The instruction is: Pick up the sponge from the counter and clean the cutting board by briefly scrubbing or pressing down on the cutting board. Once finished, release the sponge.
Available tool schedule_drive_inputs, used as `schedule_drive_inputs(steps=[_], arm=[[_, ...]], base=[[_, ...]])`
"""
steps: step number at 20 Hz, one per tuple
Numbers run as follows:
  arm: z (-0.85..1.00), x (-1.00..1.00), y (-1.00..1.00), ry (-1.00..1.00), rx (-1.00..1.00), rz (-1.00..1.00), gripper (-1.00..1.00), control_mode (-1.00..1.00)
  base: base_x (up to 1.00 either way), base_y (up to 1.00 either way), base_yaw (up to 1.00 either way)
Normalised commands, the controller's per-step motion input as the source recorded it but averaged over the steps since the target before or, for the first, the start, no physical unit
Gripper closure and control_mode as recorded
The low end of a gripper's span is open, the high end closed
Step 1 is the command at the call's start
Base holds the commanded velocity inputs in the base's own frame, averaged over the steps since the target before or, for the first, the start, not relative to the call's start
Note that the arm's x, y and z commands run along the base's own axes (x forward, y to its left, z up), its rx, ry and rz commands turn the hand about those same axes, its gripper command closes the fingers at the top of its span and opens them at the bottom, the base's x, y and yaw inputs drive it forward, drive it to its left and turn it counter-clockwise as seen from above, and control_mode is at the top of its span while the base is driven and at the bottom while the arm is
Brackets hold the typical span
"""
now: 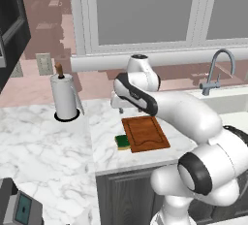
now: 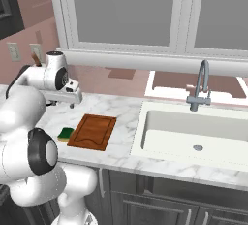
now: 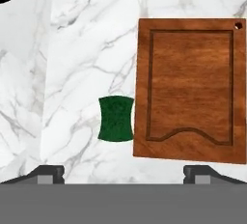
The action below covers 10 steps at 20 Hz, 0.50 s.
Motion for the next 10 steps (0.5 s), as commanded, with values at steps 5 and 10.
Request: schedule_drive_inputs(steps=[5, 10], arm=[[-0.52, 0.36, 0.52, 0.08, 0.00, 0.00, -1.00, -1.00], [-0.46, 0.14, 0.11, 0.05, 0.00, 0.00, -1.00, -1.00]], base=[[0.00, 0.00, 0.00], [0.00, 0.00, 0.00]])
